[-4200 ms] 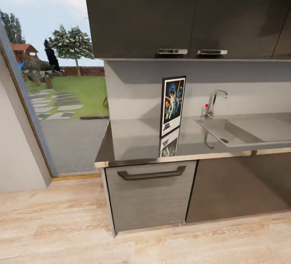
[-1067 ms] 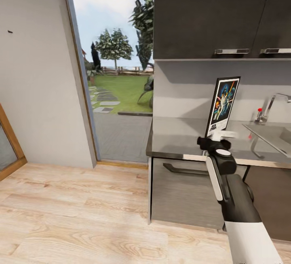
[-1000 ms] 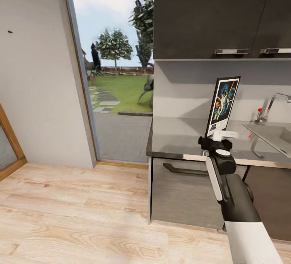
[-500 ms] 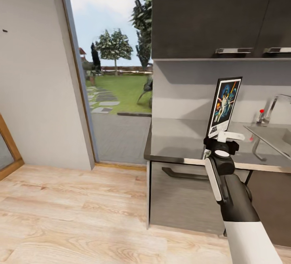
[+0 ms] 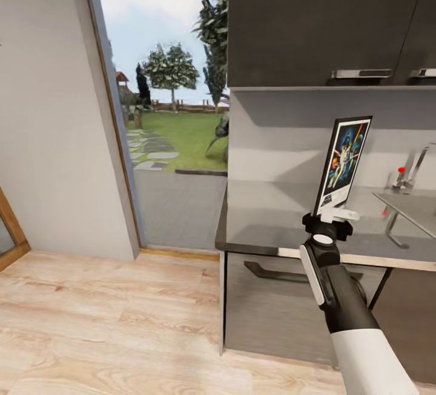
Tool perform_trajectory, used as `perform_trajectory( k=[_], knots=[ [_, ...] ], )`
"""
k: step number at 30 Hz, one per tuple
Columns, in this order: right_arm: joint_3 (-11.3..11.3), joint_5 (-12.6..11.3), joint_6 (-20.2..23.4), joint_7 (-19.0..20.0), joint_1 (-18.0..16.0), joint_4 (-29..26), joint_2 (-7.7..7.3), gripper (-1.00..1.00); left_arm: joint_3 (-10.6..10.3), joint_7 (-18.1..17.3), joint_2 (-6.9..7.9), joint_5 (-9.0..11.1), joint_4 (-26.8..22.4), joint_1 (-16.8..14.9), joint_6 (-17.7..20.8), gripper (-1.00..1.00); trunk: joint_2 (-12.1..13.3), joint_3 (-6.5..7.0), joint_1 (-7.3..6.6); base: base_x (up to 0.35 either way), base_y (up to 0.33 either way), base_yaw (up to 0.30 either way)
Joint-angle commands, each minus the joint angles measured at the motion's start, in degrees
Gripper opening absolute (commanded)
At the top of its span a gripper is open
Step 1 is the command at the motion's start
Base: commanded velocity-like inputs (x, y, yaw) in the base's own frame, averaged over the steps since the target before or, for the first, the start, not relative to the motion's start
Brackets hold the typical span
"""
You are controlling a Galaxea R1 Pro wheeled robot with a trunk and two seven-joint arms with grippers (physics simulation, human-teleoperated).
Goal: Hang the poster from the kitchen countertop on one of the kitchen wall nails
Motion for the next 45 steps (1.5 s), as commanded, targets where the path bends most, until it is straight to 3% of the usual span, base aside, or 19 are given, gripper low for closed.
perform_trajectory(
  k=[1, 37, 45],
  knots=[
    [0.1, 0.0, 0.0, -0.7, 0.0, 0.5, 0.03, 1.00, 0.1, 0.0, -0.01, 0.0, -0.1, 0.0, -0.1, 1.00, 0.0, -0.05, 0.01, 0.126, 0.000, 0.000],
    [0.0, 0.0, -0.5, -1.2, 0.0, 1.2, 0.05, 1.00, 0.1, 0.1, 0.03, 0.0, -0.1, 0.0, -0.1, 1.00, 0.0, -0.05, 0.01, 0.189, -0.008, 0.000],
    [-0.1, 0.0, -0.5, -1.2, 0.0, 1.5, 0.00, 1.00, 0.1, 0.1, 0.01, -0.1, -0.1, 0.0, -0.1, 1.00, 0.0, -0.05, 0.01, 0.217, -0.156, 0.000]
  ],
)
